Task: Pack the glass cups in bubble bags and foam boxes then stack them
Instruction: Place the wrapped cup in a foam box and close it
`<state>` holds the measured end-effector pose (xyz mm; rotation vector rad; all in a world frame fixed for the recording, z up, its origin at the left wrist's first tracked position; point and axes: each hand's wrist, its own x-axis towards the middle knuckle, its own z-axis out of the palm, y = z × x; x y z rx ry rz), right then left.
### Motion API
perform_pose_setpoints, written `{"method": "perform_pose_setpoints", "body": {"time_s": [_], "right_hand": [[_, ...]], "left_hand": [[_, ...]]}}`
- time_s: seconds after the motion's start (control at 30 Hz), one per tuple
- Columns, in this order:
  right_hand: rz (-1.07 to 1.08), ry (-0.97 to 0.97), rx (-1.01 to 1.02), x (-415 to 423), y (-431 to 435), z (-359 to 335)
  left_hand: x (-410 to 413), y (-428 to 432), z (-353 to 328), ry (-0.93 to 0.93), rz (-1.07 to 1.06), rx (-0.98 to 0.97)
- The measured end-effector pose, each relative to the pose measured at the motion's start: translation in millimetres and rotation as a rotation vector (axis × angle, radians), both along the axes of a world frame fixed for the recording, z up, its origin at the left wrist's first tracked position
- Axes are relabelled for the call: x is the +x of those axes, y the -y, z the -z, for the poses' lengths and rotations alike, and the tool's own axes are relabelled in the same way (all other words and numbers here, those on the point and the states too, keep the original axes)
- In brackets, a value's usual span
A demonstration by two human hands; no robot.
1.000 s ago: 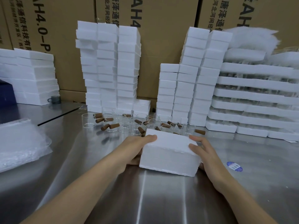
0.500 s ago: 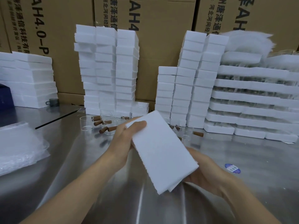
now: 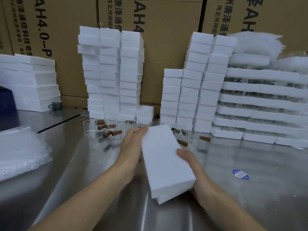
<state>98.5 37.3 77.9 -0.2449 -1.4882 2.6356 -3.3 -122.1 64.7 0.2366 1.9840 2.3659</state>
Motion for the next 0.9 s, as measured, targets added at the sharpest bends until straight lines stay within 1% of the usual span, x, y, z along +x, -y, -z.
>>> {"method": "perform_pose_setpoints", "body": {"time_s": [0.03,0.07,0.13,0.2,0.27,0.3,0.37,0.5,0.6,0.7,0.8,0.9], "right_hand": [[-0.081,-0.006,0.074,-5.6,5.6,3.4],[-0.040,0.005,0.134,-9.2,9.7,8.8],[-0.004,-0.037,0.226,-7.7,10.3,23.7],[-0.013,-0.036,0.204,-13.7,6.5,33.1],[-0.083,-0.017,0.146,-16.1,6.2,38.3],[-0.119,-0.011,0.125,-15.0,6.1,38.6],[-0.120,-0.034,0.105,-15.2,6.7,38.7],[0.019,-0.133,0.129,-24.9,7.8,34.4],[0.077,-0.166,0.090,-25.3,4.1,35.4],[0.038,-0.182,0.129,-18.6,-1.1,32.5],[0.040,-0.187,0.108,-20.5,-9.6,33.1],[0.088,-0.134,0.007,-24.4,-19.5,36.2]], "left_hand": [[2.4,-3.1,2.9,0.053,0.010,0.015],[5.7,-7.0,5.8,0.106,0.046,0.049],[12.9,-16.3,10.4,0.215,0.180,0.180],[20.3,-22.5,11.7,0.330,0.303,0.307],[22.8,-23.5,10.2,0.364,0.328,0.342],[22.2,-22.6,9.7,0.362,0.322,0.346],[18.6,-21.1,8.9,0.341,0.313,0.330],[14.5,-20.9,6.4,0.248,0.322,0.254],[15.8,-20.0,8.6,0.150,0.336,0.240],[5.7,-23.5,3.5,0.082,0.297,0.212],[-7.7,-32.5,-1.4,0.028,0.302,0.090],[-6.0,-42.4,9.6,0.025,0.413,0.007]]}}
